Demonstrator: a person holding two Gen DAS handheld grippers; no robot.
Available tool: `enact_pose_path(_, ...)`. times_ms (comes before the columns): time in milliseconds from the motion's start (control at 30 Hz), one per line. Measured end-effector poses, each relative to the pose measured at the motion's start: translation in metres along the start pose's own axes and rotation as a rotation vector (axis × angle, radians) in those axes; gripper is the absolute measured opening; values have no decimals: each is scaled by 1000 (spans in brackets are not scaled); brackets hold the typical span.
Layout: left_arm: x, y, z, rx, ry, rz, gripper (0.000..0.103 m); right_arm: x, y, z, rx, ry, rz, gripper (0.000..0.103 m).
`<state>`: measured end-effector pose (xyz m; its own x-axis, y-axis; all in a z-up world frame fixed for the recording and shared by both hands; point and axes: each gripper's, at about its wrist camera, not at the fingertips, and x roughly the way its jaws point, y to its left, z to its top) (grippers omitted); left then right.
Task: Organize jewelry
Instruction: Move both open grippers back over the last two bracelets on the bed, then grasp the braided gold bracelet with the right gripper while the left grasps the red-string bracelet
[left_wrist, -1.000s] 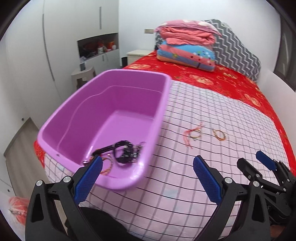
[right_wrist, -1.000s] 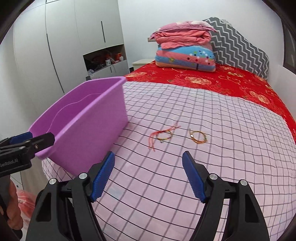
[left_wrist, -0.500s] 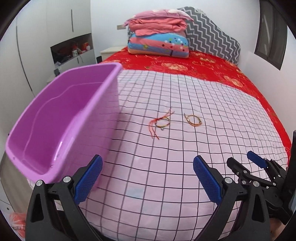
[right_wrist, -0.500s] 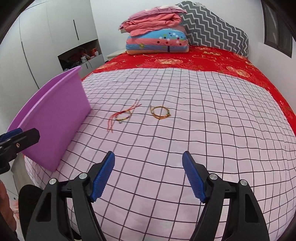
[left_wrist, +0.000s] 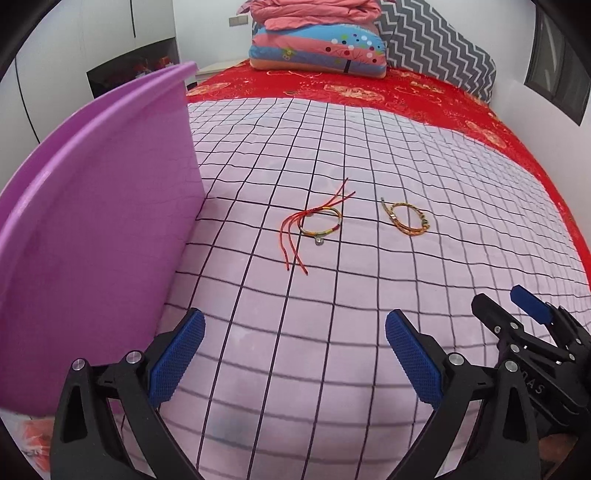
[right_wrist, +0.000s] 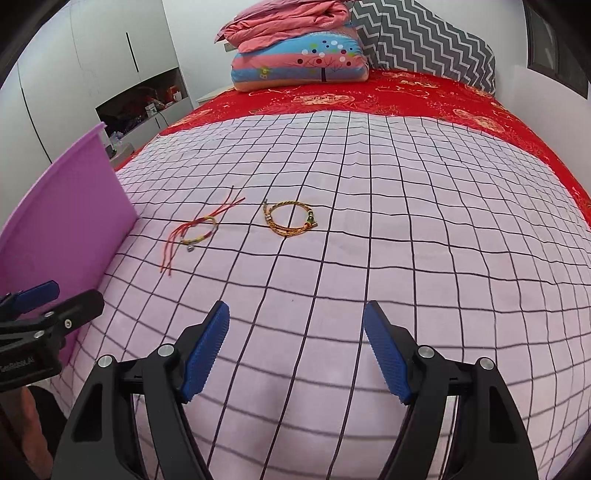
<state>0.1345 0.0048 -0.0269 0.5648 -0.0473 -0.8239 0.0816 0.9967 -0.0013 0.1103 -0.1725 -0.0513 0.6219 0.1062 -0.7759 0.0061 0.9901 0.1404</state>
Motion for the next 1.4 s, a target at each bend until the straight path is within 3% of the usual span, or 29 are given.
enact_pose_path(167, 37, -2, 14, 7, -9, 44, 96, 35, -4, 13, -14, 12, 7, 72)
enact_pose_path(533, 104, -5, 43, -10, -24, 65, 96, 107, 0, 50, -60, 17, 2, 72)
enact_pose_path(1300, 153, -11, 64, -7, -20, 54, 96, 157, 1, 78, -119, 55, -51, 71)
enact_pose_path(1333, 153, -12, 64, -5, -18, 53, 95, 157, 2, 78, -125, 57, -54, 70)
enact_pose_path(1400, 153, -13, 64, -2, -21, 36, 84, 158, 4, 78, -135, 62, -59, 66)
